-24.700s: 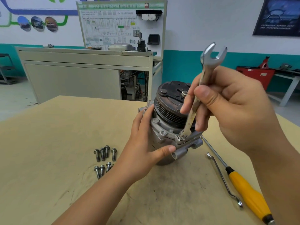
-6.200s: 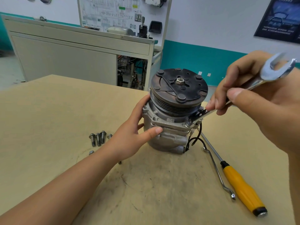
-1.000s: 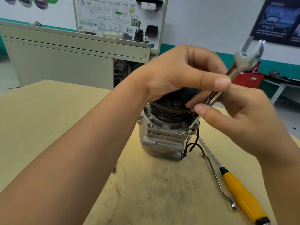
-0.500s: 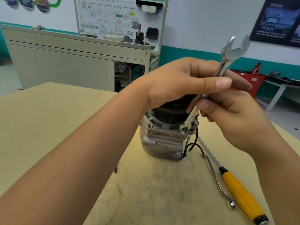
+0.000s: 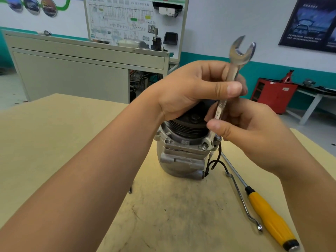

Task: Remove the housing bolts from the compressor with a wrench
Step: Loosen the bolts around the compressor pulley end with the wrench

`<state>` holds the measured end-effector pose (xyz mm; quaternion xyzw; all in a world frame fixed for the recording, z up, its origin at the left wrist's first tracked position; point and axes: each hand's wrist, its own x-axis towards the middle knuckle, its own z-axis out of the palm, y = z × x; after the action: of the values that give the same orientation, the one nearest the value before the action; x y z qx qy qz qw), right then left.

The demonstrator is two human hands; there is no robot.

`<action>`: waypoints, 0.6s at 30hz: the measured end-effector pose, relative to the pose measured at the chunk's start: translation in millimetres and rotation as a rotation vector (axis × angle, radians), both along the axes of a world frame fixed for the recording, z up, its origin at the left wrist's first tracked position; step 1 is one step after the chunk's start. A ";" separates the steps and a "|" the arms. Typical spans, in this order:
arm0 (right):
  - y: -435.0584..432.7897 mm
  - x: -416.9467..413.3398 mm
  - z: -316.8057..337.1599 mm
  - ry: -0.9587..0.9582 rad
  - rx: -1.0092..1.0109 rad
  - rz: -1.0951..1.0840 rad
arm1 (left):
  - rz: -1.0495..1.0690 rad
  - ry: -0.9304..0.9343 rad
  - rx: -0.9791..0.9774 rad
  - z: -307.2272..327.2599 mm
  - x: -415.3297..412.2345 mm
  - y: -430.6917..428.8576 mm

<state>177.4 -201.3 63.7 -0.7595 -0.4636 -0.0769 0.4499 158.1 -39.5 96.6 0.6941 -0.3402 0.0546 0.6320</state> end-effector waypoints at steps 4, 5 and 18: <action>4.8 -3.5 -1.0 -0.073 0.020 -0.057 | -0.038 -0.022 0.033 -1.7 0.4 3.2; 4.3 -3.0 -0.6 -0.069 0.017 -0.044 | -0.049 -0.035 0.057 -1.7 0.1 3.7; 1.2 -0.3 -0.9 0.067 -0.032 0.127 | -0.181 -0.057 0.173 -0.5 -1.0 5.1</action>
<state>177.1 -200.2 62.8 -0.7379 -0.4966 -0.0153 0.4568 157.1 -34.5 96.1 0.7107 -0.4226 -0.0125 0.5623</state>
